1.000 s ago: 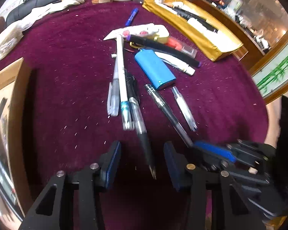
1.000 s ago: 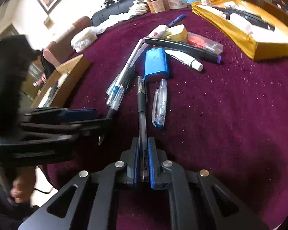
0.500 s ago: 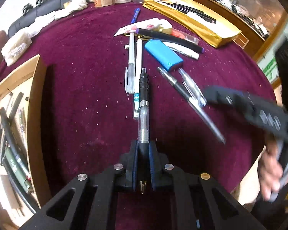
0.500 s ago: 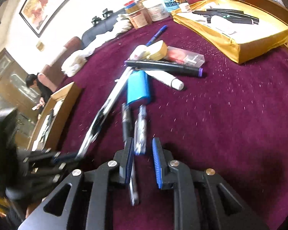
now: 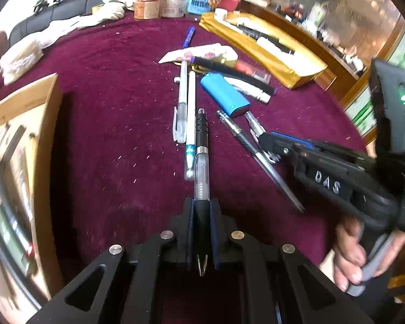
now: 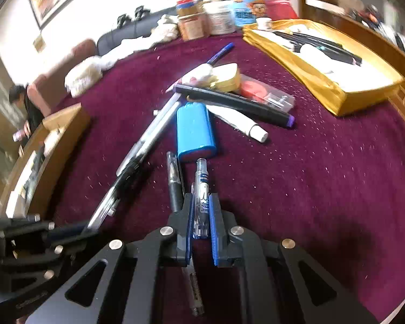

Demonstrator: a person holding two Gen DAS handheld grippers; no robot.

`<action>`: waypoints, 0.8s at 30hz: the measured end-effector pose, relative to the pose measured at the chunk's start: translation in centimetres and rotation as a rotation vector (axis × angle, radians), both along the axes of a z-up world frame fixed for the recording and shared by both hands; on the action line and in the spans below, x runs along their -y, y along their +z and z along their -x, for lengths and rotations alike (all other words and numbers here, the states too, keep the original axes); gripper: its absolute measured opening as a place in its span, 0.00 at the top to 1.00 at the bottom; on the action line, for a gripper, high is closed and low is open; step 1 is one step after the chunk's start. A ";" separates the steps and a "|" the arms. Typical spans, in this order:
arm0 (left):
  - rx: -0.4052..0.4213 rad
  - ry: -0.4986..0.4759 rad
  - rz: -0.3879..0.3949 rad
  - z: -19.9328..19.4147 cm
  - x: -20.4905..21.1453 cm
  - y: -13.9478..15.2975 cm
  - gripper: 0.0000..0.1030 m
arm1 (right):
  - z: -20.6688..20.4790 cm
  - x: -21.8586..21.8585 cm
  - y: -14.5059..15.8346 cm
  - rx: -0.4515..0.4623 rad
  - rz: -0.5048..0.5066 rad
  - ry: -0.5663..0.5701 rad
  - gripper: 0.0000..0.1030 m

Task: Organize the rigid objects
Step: 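Carry both pens into the cardboard tray and open both tools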

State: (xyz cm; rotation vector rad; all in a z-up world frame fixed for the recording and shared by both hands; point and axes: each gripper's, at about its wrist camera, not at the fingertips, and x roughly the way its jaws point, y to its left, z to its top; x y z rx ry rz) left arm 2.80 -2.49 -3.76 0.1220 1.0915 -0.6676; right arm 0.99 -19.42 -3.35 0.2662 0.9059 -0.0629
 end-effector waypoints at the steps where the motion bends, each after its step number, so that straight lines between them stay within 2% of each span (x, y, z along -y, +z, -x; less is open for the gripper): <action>1: 0.009 0.011 0.015 0.3 -0.8 0.6 0.91 | 0.2 -0.1 0.2 0.017 -0.014 0.000 0.90; 4: 0.031 0.049 0.066 1.0 -3.3 2.8 0.91 | 1.3 -1.4 2.2 0.099 -0.086 0.026 0.90; 6: 0.036 0.091 0.106 1.0 -5.6 4.3 0.91 | 1.7 -3.3 3.6 0.148 -0.132 0.084 0.90; 9: 0.038 0.172 0.113 0.3 -9.4 5.7 0.91 | 1.6 -7.1 4.9 0.183 -0.208 0.215 0.90; 13: 0.053 0.309 0.090 -1.5 -15.2 6.3 0.91 | -0.2 -12.6 4.7 0.138 -0.238 0.346 0.90; 17: -0.004 0.418 0.067 -4.8 -19.8 5.2 0.91 | -3.7 -17.0 4.0 0.096 -0.244 0.407 0.90; 20: -0.040 0.465 0.023 -7.2 -21.5 3.7 0.91 | -6.4 -19.0 3.1 0.049 -0.266 0.424 0.90; 24: -0.063 0.486 -0.031 -8.9 -22.2 2.4 0.91 | -8.8 -20.5 1.7 -0.002 -0.235 0.420 0.90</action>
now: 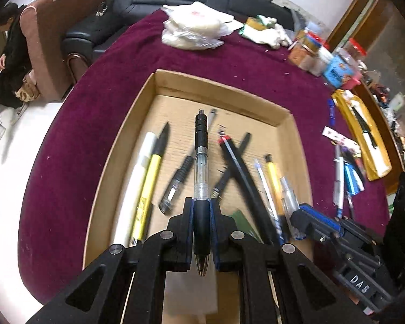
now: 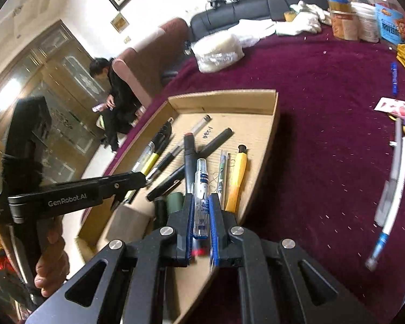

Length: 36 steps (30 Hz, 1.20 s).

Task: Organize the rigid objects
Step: 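Carry both pens into the cardboard tray and open both tools, then grasp a clear pen with the right tool while the left tool grasps a white marker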

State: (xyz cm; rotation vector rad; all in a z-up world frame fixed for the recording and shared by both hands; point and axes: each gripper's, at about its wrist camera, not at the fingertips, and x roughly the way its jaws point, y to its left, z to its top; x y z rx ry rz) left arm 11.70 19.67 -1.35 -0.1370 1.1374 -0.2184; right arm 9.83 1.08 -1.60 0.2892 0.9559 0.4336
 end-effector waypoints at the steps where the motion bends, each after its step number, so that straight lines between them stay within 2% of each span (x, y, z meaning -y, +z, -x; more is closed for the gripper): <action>1: -0.012 -0.001 -0.008 -0.2 0.1 -0.3 0.90 | -0.1 -0.2 -0.3 -0.004 0.008 0.002 0.90; 4: -0.042 -0.015 -0.050 -1.1 0.6 -1.3 0.90 | -0.6 -1.2 -1.0 0.002 0.085 -0.015 0.90; 7: -0.032 -0.017 -0.064 -1.2 0.7 -1.4 0.88 | -0.4 -1.6 -1.0 0.023 0.124 -0.013 0.88; 9: -0.025 -0.012 -0.054 -1.0 0.6 -1.4 0.78 | -0.1 -1.3 -0.8 0.028 0.121 0.002 0.87; 11: 0.016 -0.012 -0.047 -0.1 0.6 -0.6 0.67 | 1.1 0.0 0.3 0.053 0.058 -0.001 0.79; 13: 0.083 -0.018 -0.037 1.7 1.0 0.7 0.59 | 2.7 1.4 1.6 0.100 0.010 -0.007 0.53; 14: 0.115 -0.025 -0.030 2.6 1.4 1.3 0.55 | 4.1 2.5 2.1 0.131 -0.011 -0.014 0.52; 17: 0.193 -0.067 -0.014 5.5 4.2 2.8 0.54 | 7.1 5.6 2.3 0.154 -0.006 -0.049 0.52; 20: 0.208 -0.161 0.006 7.2 8.0 3.2 0.54 | 9.2 10.3 1.7 0.142 0.019 -0.161 0.52; 23: 0.215 -0.273 -0.017 8.8 12.6 3.3 0.54 | 10.1 14.9 1.3 0.121 0.007 -0.266 0.52; 28: 0.157 -0.370 -0.001 9.4 16.9 2.1 0.54 | 10.5 19.8 -0.7 0.056 0.106 -0.412 0.54; 31: 0.112 -0.381 -0.005 8.3 18.5 1.2 0.54 | 9.9 20.0 -2.3 0.008 0.121 -0.400 0.55; 33: 0.082 -0.384 -0.011 7.2 19.6 0.6 0.54 | 9.9 18.6 -2.7 0.026 0.206 -0.384 0.57; 36: 0.036 -0.390 -0.013 5.6 21.1 -0.4 0.54 | 9.5 15.9 -3.1 0.061 0.429 -0.399 0.85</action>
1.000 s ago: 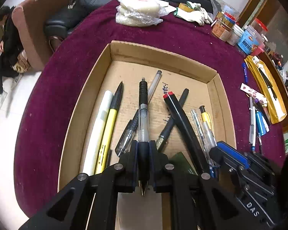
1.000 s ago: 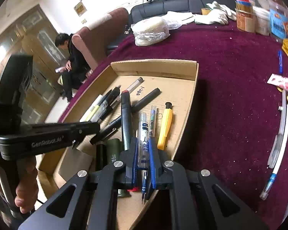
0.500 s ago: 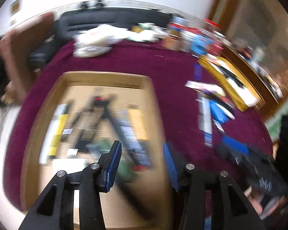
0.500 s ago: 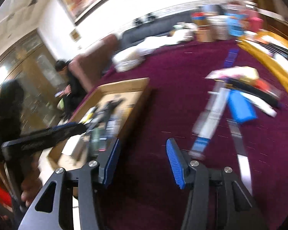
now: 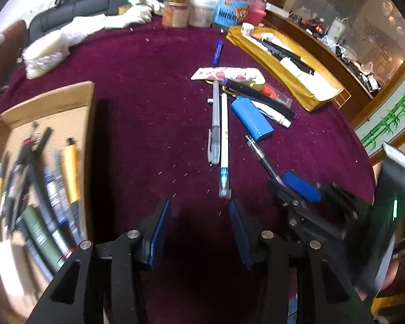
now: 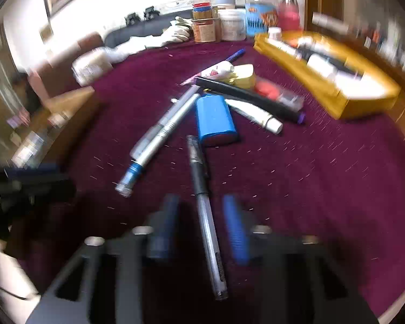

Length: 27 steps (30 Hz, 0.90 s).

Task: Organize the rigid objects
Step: 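Grasp a clear pen with the right tool while the left tool grasps a white marker, then carry the clear pen and white marker into the cardboard tray and open both tools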

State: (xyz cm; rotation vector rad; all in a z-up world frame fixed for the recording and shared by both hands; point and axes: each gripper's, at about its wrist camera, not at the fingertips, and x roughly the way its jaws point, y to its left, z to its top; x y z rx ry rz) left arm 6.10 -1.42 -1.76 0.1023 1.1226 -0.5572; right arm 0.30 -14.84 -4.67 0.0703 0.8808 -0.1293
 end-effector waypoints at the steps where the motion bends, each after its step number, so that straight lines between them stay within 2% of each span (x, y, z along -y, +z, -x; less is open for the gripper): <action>1: -0.010 -0.002 -0.004 -0.3 0.6 -0.3 0.55 | 0.1 -0.4 -0.1 0.013 0.018 0.011 0.91; 4: -0.024 -0.034 -0.024 -0.9 2.7 -1.2 0.63 | 0.4 0.4 0.1 0.026 -0.050 0.010 0.92; 6: -0.024 -0.053 -0.044 -1.2 4.2 -1.7 0.63 | 0.9 1.8 0.4 0.055 -0.157 0.022 0.92; 7: -0.024 -0.063 -0.058 -1.3 4.8 -2.0 0.67 | 1.0 2.5 0.4 0.059 -0.195 0.018 0.92; 8: -0.026 -0.067 -0.077 -1.6 5.4 -2.4 0.74 | 0.9 2.9 0.3 0.056 -0.222 0.012 0.92; 9: -0.011 -0.061 -0.112 -1.7 6.0 -2.7 0.77 | 0.9 3.2 0.1 0.053 -0.250 0.012 0.92; 10: 0.015 -0.059 -0.138 -1.5 6.4 -2.7 0.87 | 0.9 3.5 0.1 0.056 -0.275 0.012 0.92; 11: 0.030 -0.060 -0.165 -1.4 6.7 -2.7 0.91 | 0.8 3.5 0.1 0.057 -0.283 0.012 0.92; 22: 0.009 -0.122 -0.124 3.9 2.5 -2.8 0.91 | 0.7 3.7 -0.1 0.039 -0.310 0.013 0.92; 25: 0.070 -0.131 -0.191 4.2 3.4 -2.7 0.89 | 0.5 3.6 -0.1 0.034 -0.305 0.011 0.92; 27: 0.074 -0.163 -0.215 3.8 4.9 -2.9 0.89 | 0.5 3.4 -0.1 0.033 -0.293 0.014 0.92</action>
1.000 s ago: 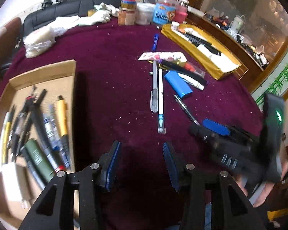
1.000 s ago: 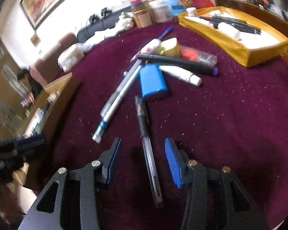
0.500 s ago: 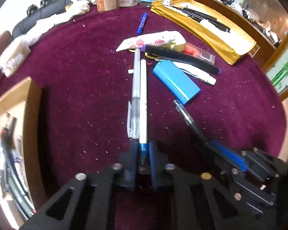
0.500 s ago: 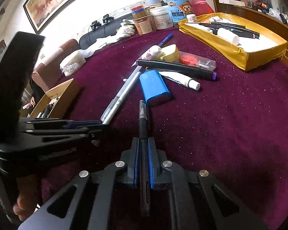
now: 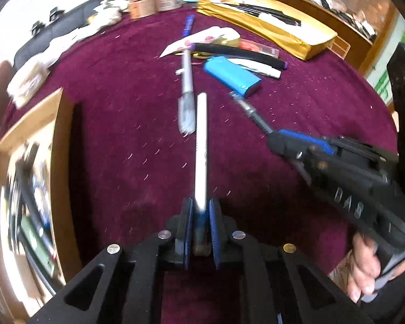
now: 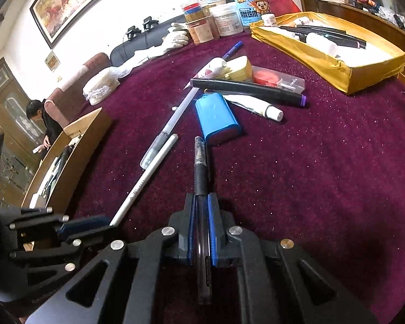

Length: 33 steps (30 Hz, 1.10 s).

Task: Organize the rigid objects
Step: 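Carry the clear pen and white marker into the cardboard tray and open both tools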

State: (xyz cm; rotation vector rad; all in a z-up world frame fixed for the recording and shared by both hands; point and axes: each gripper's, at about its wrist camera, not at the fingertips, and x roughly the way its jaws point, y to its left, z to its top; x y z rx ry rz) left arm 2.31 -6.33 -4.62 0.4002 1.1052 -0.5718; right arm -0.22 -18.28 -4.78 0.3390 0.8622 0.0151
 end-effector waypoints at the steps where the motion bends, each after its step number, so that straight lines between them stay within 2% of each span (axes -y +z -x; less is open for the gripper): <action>1: -0.001 -0.006 -0.002 -0.4 0.4 -0.1 0.89 | 0.0 -0.1 0.0 -0.001 0.005 0.002 0.92; 5: 0.008 -0.014 -0.010 -1.8 2.2 -0.1 0.93 | 0.1 -0.1 0.0 -0.001 0.008 0.007 0.92; 8: 0.009 -0.010 0.011 -1.6 1.6 -0.1 0.94 | 0.1 -0.1 0.0 0.000 0.013 0.008 0.92; 10: -0.025 0.004 0.074 -1.2 0.4 0.2 0.94 | 0.2 -0.1 0.0 0.005 0.010 0.008 0.92; 11: -0.036 0.009 0.129 -0.7 -0.7 0.7 0.94 | 0.4 -0.1 0.1 0.019 0.001 0.011 0.92; 13: -0.038 0.035 0.189 0.1 -2.5 1.7 0.94 | 0.9 -0.2 0.7 0.065 -0.007 0.006 0.92; 16: -0.046 0.096 0.312 0.9 -7.0 4.0 0.94 | 1.5 -1.1 1.9 0.116 -0.101 0.042 0.92; 18: -0.011 0.164 0.350 0.7 -10.5 5.9 0.94 | 1.5 -2.5 3.1 0.146 -0.131 0.081 0.92; 20: 0.045 0.261 0.348 -0.4 -14.6 7.4 0.94 | 0.9 -5.3 4.8 0.169 -0.161 0.163 0.92; 22: 0.072 0.361 0.323 -2.3 -18.1 7.6 0.94 | -0.8 -8.5 5.9 0.157 -0.199 0.254 0.92; 24: 0.068 0.455 0.280 -4.5 -21.2 7.0 0.94 | -3.0 -12.2 6.3 0.118 -0.218 0.337 0.92; 26: 0.037 0.513 0.256 -6.7 -23.8 5.7 0.94 | -5.3 -15.8 5.9 0.072 -0.189 0.398 0.92; 29: -0.006 0.547 0.241 -8.2 -25.8 4.1 0.94 | -8.5 -20.9 4.2 -0.008 -0.099 0.452 0.92; 33: -0.016 0.528 0.211 -9.0 -25.9 2.8 0.93 | -11.1 -23.9 2.1 -0.093 -0.072 0.480 0.92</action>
